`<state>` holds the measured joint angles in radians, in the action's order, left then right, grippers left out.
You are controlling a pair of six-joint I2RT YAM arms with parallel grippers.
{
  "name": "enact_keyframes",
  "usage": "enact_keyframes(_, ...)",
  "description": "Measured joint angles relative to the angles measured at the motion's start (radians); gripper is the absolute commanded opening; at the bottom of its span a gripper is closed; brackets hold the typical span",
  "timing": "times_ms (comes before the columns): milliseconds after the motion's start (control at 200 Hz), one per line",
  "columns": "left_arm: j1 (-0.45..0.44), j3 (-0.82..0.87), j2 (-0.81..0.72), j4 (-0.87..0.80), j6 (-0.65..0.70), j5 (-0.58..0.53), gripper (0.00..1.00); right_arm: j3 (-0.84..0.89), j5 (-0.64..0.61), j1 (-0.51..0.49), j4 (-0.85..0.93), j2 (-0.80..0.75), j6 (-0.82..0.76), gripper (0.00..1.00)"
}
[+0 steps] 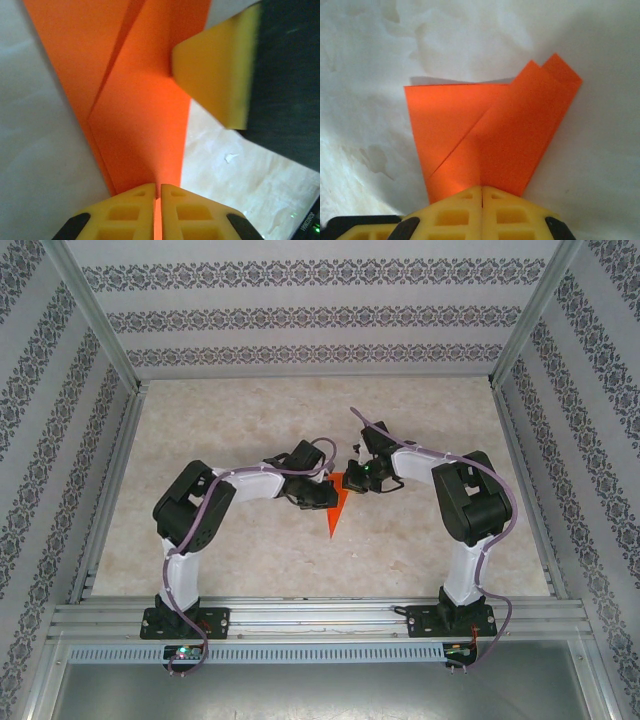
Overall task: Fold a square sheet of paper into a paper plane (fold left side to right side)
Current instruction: Fold the wing for the fifth time at the center of the table.
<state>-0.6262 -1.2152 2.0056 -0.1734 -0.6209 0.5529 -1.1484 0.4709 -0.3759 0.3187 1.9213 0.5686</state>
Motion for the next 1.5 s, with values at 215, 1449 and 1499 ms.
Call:
enact_keyframes(215,0.000,-0.040,0.031,-0.029,-0.014,-0.003,0.08,-0.008,0.000,0.000,0.003,-0.015,-0.001,0.00)
enact_keyframes(1449,0.000,-0.173,0.096,-0.150,0.013,-0.053,0.00,0.008,0.190,0.117,-0.136,0.082,-0.027,0.00)
enact_keyframes(1499,0.000,-0.173,0.096,-0.148,0.013,-0.056,0.00,0.000,0.200,0.125,-0.136,0.090,-0.027,0.00)
